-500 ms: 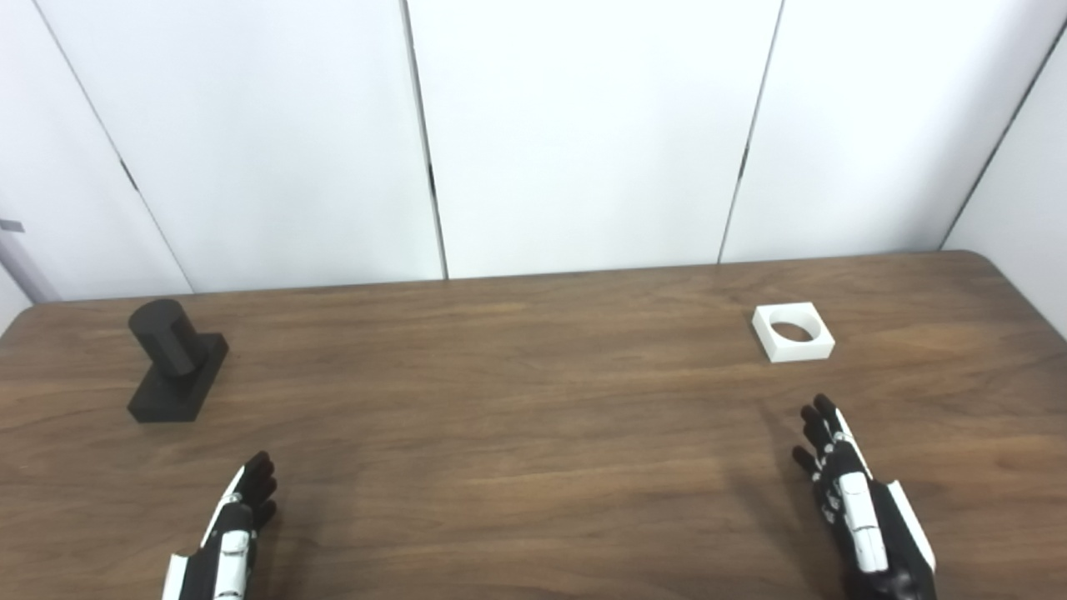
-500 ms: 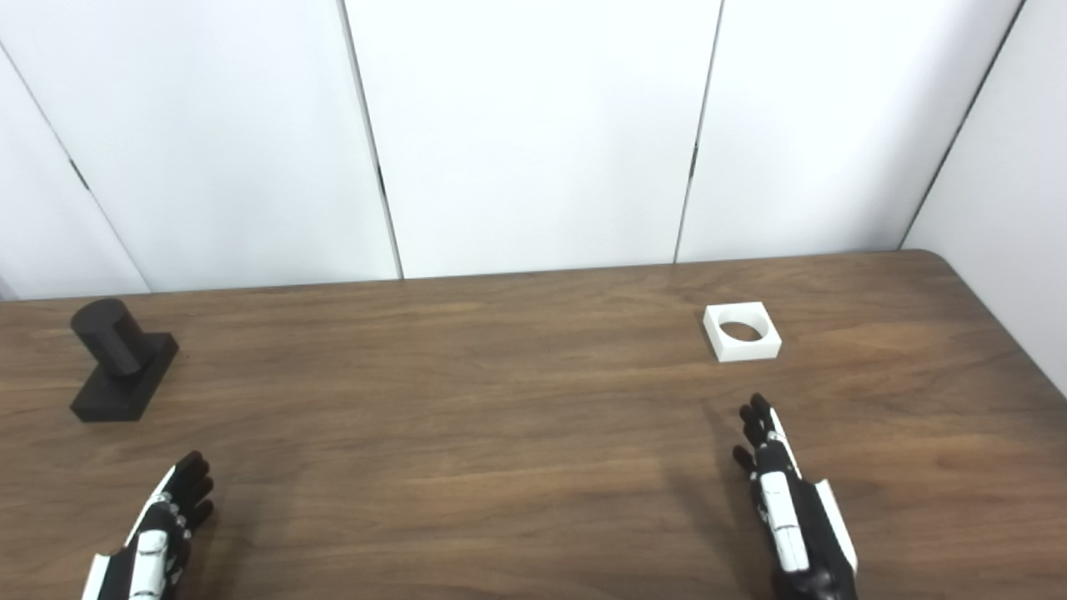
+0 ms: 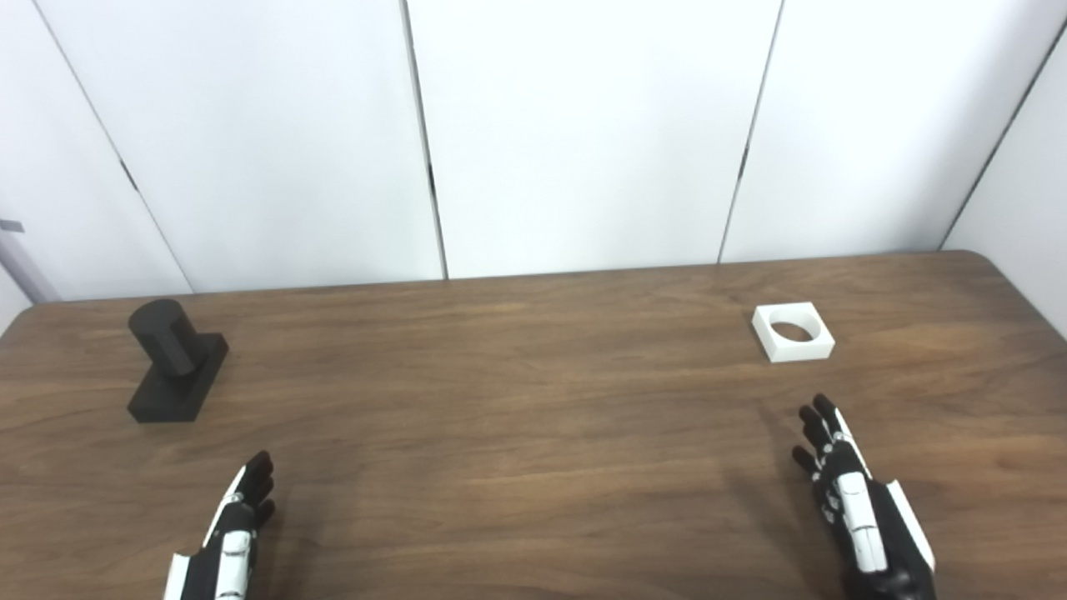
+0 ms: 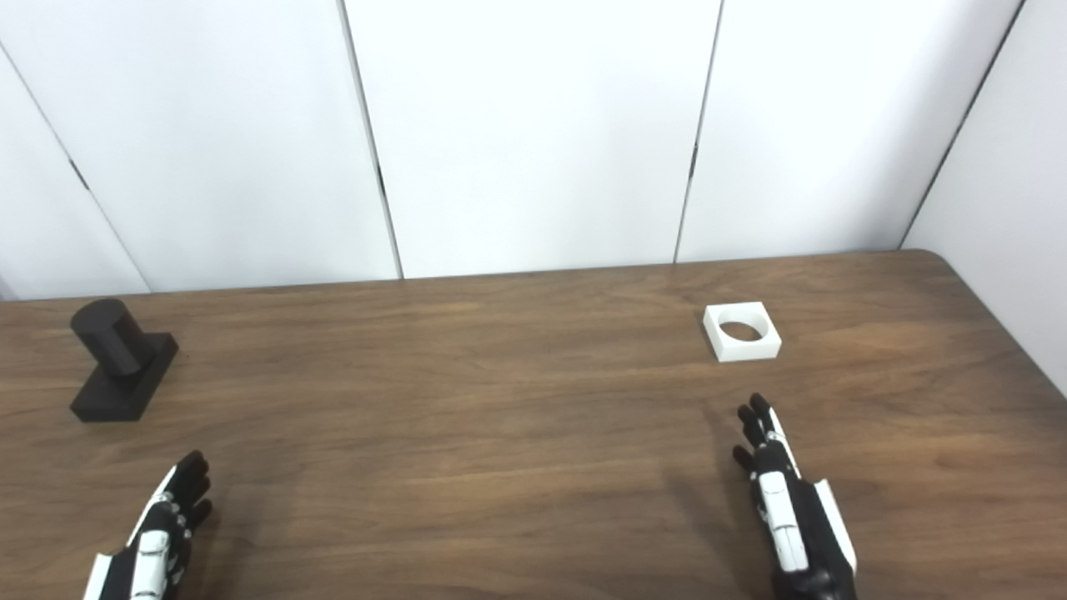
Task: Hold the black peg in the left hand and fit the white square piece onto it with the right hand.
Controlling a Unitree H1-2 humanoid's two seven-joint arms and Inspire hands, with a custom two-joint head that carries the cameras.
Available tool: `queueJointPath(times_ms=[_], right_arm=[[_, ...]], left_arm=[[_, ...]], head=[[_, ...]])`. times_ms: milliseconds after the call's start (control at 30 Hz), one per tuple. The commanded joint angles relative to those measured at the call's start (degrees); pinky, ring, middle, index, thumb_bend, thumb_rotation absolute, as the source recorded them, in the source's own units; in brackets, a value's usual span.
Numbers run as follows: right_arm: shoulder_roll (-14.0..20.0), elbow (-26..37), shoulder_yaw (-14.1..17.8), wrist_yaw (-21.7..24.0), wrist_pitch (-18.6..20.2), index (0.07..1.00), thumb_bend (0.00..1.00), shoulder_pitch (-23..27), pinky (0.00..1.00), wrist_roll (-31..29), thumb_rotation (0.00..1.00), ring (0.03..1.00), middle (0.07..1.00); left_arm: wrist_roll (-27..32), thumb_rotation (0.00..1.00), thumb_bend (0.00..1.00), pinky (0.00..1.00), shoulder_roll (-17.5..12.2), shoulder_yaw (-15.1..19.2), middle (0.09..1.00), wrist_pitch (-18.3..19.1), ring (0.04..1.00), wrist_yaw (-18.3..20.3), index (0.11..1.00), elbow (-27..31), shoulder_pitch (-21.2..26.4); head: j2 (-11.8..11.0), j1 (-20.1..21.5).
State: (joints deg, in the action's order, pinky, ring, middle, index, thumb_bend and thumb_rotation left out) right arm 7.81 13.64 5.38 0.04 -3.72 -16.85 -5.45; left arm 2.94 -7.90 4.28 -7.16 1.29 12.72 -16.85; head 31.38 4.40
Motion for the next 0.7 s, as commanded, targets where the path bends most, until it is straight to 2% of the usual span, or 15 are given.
queueJointPath(times_ms=[0,100,233,333,500,667], right_arm=[[-1.4,-0.7,-0.2,-0.3,0.6,0.992,0.49,0.7,1.00,0.2,1.00,1.000,0.976],[-1.3,-0.3,0.2,-0.3,1.2,0.987,0.50,0.6,1.00,-0.5,1.00,1.000,0.973],[-0.7,-1.3,0.8,0.7,-1.1,0.999,0.52,0.4,1.00,-2.4,1.00,1.000,0.987],[0.1,-2.0,0.8,1.7,-2.4,1.000,0.54,0.4,1.00,-3.8,1.00,1.000,0.998],[0.4,-2.5,1.3,2.6,-2.5,1.000,0.53,0.3,1.00,-5.4,1.00,1.000,1.000],[0.9,-3.3,1.3,3.3,-3.0,1.000,0.54,0.6,1.00,-5.2,1.00,1.000,1.000]], left_arm=[[0.1,1.00,0.48,0.97,0.6,-0.1,0.960,-0.7,0.966,0.1,0.936,0.3,0.8],[-0.2,0.99,0.49,0.97,0.9,-0.3,0.959,-0.9,0.964,0.1,0.937,0.6,0.5],[-1.0,0.99,0.45,0.94,1.2,-0.8,0.950,-2.5,0.956,0.0,0.927,0.0,0.1],[-1.5,0.92,0.49,0.91,2.4,-0.9,0.922,-2.4,0.926,-1.0,0.900,-0.1,-0.3],[-2.2,0.89,0.48,0.90,3.0,-1.9,0.919,-2.1,0.919,-1.5,0.892,-0.5,-0.1],[-3.5,0.86,0.48,0.87,3.2,-2.7,0.909,-1.6,0.903,-2.2,0.881,-0.1,-0.2]], head=[[0.1,-0.6],[-0.3,-4.6],[-1.5,-9.5],[-3.0,-12.9],[-5.4,-16.4],[-6.7,-17.7]])
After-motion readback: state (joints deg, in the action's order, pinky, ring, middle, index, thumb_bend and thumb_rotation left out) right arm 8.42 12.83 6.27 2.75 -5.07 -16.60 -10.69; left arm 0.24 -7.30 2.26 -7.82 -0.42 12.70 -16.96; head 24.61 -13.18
